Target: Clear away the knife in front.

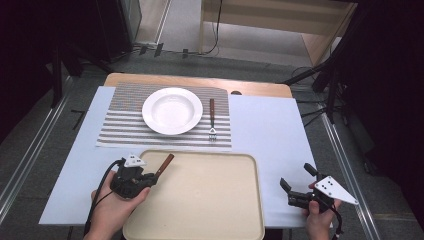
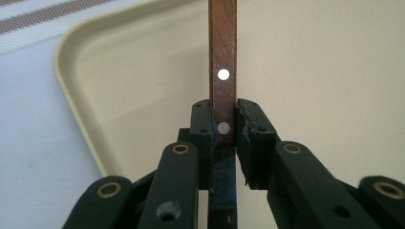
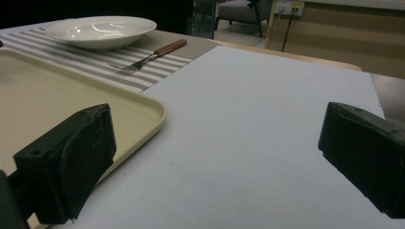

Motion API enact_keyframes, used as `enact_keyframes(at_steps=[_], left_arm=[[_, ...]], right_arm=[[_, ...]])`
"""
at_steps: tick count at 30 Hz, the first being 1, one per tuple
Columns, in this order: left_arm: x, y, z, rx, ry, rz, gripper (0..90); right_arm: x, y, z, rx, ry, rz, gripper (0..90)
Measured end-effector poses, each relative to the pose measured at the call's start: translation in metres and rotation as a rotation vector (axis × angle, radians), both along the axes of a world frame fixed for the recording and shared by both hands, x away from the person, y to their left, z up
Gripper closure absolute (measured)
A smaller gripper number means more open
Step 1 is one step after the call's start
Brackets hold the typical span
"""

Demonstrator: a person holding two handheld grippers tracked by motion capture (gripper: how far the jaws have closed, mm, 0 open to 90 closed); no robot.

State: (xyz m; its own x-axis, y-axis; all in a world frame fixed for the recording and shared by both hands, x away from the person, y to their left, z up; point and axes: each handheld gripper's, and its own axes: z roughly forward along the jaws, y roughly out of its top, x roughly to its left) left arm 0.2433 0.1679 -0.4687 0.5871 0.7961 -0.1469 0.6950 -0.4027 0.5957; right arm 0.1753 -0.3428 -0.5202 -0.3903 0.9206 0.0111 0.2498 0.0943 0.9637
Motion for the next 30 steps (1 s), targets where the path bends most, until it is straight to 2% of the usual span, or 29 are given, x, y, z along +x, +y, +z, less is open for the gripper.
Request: enact_keyframes(at_steps=[8, 12, 16, 20, 23, 27, 28, 30], left_arm=[[-0.005, -0.005, -0.013, -0.022, 0.039, -0.012, 77.2], [-0.006, -0.006, -0.017, -0.014, 0.037, -0.006, 77.2], [-0.008, -0.007, -0.021, 0.010, 0.025, 0.003, 77.1], [-0.009, -0.006, -0.023, -0.004, 0.027, 0.014, 76.9], [-0.011, -0.005, -0.024, -0.006, 0.015, 0.018, 76.7], [-0.011, -0.004, -0.025, -0.019, 0.010, 0.018, 72.9], [-0.012, -0.003, -0.024, -0.016, -0.016, 0.016, 72.9], [-0.012, -0.002, -0.021, -0.044, -0.027, -0.005, 72.9]], right_arm=[[0.000, 0.000, 0.000, -0.003, 0.000, -0.001, 0.0], [0.000, 0.000, 0.000, -0.005, -0.001, 0.000, 0.0], [0.000, 0.000, 0.000, -0.004, -0.001, -0.001, 0.0], [0.000, 0.000, 0.000, -0.004, -0.001, 0.000, 0.0], [0.000, 0.000, 0.000, -0.001, 0.001, -0.002, 0.0], [0.000, 0.000, 0.000, -0.001, 0.001, -0.003, 0.0], [0.000, 0.000, 0.000, -0.001, 0.001, -0.004, 0.0], [0.000, 0.000, 0.000, 0.001, 0.001, -0.005, 0.0]])
